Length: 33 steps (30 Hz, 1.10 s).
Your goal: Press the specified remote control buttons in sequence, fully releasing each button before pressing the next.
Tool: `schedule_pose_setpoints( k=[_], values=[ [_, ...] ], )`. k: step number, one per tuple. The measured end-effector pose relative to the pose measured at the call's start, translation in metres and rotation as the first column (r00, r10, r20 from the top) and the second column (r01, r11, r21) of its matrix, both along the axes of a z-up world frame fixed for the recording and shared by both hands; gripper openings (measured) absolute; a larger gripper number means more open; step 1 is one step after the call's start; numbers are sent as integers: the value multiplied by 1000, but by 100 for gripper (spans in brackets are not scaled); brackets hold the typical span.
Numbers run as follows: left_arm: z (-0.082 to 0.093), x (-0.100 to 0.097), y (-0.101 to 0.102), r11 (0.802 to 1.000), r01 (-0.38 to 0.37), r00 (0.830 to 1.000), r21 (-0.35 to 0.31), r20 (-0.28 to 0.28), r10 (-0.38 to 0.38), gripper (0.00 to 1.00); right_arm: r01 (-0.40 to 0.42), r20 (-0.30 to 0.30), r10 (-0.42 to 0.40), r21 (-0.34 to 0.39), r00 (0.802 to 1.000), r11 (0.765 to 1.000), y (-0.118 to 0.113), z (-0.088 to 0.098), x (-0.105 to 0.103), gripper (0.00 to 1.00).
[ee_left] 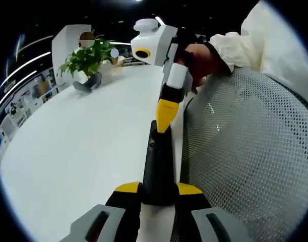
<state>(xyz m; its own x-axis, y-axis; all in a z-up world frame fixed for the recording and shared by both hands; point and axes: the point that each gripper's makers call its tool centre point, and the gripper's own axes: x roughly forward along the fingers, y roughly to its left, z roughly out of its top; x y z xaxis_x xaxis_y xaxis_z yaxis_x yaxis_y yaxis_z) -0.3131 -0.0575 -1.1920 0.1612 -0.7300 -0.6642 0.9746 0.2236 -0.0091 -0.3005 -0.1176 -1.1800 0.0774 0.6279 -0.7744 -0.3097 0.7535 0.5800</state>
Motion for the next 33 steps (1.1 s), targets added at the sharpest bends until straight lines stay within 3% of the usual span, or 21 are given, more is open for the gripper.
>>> schedule_pose_setpoints(
  k=[7,16,24,33],
  values=[
    [0,0,0,1000,1,1000,1,0,-1,25,1,34,1,-41,999,999,-5,-4,5,0],
    [0,1,0,1000,1,1000,1,0,-1,25,23,22,-23,-30,1000,999,-5,-4,6,0],
    [0,1,0,1000,-3,1000,-2,-1,3,25,-10,74,15,-74,997,997,-3,-4,5,0],
    [0,1,0,1000,-4,1000,-2,-1,4,25,1,70,4,-66,998,998,-4,-5,6,0]
  ],
)
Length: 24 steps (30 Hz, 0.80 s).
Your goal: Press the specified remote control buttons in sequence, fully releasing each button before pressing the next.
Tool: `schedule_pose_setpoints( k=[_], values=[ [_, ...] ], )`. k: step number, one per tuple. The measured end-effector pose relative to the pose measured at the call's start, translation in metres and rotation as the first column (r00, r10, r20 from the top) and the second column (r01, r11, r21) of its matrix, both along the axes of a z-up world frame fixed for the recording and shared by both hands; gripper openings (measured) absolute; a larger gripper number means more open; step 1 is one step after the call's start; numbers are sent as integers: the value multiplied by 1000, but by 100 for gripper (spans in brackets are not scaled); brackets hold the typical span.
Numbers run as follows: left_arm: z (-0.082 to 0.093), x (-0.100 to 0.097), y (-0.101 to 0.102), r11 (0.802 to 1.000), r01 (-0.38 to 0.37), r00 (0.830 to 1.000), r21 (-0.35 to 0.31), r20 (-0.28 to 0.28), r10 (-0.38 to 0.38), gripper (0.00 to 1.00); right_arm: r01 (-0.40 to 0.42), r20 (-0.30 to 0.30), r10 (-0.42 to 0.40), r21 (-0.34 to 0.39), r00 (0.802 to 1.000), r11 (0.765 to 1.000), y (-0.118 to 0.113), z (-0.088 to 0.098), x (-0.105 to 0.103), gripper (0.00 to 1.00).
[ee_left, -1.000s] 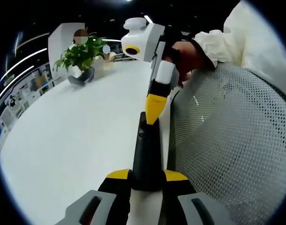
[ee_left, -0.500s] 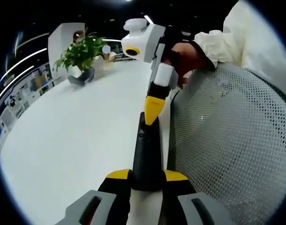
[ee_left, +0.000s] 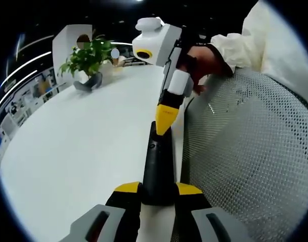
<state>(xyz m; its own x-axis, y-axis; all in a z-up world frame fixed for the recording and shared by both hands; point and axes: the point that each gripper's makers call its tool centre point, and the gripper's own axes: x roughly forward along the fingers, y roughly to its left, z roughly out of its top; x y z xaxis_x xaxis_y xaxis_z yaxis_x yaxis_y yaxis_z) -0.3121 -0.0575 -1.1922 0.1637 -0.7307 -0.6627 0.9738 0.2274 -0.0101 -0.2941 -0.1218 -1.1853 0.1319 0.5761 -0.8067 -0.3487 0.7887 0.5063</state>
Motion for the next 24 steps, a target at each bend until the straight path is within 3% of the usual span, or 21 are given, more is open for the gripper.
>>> schedule_pose_setpoints(
  k=[4,6,11,24],
  values=[
    [0,0,0,1000,1,1000,2,1,-1,25,26,-21,-26,25,999,999,-1,0,0,0],
    [0,0,0,1000,2,1000,5,3,-2,25,104,-88,-98,71,991,992,-2,1,1,0],
    [0,0,0,1000,2,1000,8,4,-2,25,40,-36,-40,27,999,999,-1,0,2,0],
    [0,1,0,1000,2,1000,4,2,-2,25,65,-63,-64,10,996,998,-1,-1,1,0]
  ],
)
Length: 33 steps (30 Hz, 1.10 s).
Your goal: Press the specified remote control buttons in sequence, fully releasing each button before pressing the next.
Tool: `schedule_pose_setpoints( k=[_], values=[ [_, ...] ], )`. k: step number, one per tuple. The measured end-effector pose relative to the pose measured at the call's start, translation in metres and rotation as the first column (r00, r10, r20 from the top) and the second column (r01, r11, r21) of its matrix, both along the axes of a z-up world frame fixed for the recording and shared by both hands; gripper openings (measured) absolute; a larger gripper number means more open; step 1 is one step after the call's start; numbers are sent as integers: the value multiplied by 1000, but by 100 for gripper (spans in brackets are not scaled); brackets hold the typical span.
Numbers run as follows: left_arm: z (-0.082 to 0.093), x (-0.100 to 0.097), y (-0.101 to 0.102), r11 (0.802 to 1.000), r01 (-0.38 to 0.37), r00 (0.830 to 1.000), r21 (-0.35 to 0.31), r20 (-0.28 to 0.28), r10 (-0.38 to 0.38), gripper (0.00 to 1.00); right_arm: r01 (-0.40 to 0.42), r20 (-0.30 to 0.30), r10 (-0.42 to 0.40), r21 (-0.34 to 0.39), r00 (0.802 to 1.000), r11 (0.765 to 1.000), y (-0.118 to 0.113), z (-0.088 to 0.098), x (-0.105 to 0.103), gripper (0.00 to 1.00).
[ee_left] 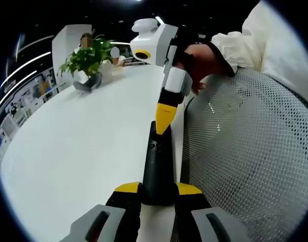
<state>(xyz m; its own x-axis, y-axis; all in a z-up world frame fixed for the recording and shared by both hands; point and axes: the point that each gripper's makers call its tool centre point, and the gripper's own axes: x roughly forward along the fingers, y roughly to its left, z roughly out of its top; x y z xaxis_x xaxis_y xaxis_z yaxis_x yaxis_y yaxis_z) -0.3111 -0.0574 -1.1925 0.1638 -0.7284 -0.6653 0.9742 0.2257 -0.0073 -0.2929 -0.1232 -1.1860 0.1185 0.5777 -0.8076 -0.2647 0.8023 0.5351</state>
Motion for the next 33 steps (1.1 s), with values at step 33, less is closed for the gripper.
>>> schedule_pose_setpoints(
  k=[33],
  values=[
    [-1,0,-1,1000,3,1000,0,-4,-3,24,-102,-26,101,-54,995,993,32,-4,4,0]
  ],
)
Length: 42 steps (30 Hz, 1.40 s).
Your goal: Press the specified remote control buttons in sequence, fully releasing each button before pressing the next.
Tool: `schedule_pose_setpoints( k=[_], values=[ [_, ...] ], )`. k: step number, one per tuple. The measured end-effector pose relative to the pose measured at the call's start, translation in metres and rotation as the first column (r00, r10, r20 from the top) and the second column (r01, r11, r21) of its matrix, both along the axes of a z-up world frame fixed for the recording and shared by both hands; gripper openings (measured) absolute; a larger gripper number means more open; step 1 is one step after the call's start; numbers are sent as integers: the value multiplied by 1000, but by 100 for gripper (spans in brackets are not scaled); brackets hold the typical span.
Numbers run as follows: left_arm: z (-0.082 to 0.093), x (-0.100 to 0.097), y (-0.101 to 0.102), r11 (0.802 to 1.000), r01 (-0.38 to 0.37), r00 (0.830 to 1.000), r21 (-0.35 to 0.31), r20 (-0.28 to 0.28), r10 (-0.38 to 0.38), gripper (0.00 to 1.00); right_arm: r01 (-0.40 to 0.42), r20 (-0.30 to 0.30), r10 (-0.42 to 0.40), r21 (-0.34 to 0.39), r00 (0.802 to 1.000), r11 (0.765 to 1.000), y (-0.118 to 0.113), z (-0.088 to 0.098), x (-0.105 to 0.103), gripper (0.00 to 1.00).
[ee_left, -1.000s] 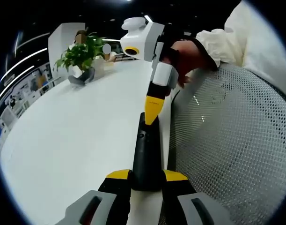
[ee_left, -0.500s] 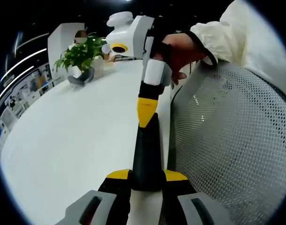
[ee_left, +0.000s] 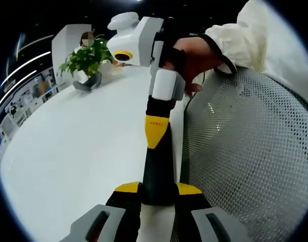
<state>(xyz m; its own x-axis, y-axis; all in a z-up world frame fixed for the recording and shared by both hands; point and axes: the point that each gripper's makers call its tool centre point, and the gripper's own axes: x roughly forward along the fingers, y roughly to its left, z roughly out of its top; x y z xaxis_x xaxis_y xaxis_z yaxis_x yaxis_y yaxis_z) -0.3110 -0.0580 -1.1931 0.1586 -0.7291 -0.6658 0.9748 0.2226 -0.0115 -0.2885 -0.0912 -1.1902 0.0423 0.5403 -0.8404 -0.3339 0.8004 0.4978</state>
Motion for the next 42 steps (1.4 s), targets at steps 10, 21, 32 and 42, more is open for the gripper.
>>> schedule_pose_setpoints(
  k=[10,21,32,42],
  values=[
    [0,1,0,1000,-2,1000,1,1,2,24,42,23,-42,-6,999,999,-1,-4,6,0],
    [0,1,0,1000,0,1000,4,4,0,24,76,61,-77,27,995,997,-3,-2,6,0],
    [1,1,0,1000,-2,1000,4,4,2,24,104,103,-113,89,988,991,-4,1,6,0],
    [1,1,0,1000,-2,1000,3,5,2,24,94,73,-100,72,992,993,-4,3,-1,0]
  ],
)
